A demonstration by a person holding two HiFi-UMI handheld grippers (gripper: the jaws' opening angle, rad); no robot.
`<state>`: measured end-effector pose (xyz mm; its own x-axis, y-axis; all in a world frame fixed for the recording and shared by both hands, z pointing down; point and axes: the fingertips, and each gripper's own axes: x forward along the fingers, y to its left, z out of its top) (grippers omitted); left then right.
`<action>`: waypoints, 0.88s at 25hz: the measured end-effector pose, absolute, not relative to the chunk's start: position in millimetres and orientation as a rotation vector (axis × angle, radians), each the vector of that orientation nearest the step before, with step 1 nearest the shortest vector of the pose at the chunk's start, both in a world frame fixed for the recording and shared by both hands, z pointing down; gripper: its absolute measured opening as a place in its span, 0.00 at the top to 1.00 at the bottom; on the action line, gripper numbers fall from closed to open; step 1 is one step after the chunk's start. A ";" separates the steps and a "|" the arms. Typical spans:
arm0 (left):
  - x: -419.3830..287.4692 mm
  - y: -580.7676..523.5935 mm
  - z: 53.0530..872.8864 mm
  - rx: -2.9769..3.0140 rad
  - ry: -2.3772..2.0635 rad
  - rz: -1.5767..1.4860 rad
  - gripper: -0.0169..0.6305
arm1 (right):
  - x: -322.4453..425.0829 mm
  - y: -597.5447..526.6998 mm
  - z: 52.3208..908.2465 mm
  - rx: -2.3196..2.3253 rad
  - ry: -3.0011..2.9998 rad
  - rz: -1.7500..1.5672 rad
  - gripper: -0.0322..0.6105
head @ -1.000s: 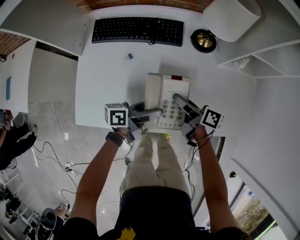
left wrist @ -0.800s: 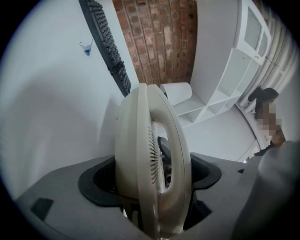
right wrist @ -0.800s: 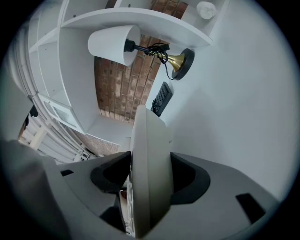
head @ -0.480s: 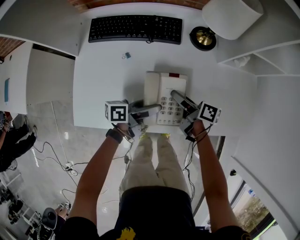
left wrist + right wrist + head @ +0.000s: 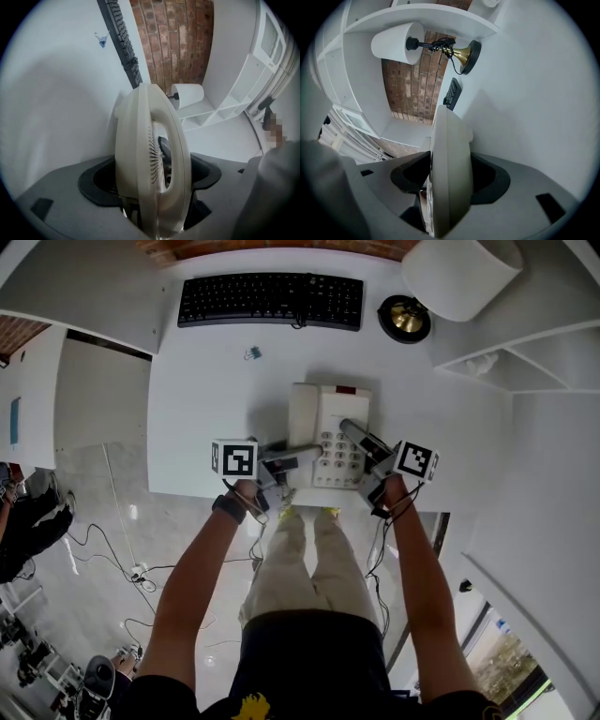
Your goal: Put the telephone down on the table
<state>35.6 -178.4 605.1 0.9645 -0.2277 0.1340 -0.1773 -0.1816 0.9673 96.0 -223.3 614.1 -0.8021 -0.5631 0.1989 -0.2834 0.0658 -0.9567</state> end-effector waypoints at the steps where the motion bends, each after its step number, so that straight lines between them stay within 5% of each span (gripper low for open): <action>1: 35.8 -178.7 605.2 1.762 -0.303 -0.046 0.33 | 95.9 -223.8 613.8 -0.857 2.116 -1.808 0.58; 22: 35.4 -174.3 602.0 1.848 -0.304 -0.058 0.33 | 106.0 -215.0 619.0 -1.045 2.190 -1.721 0.56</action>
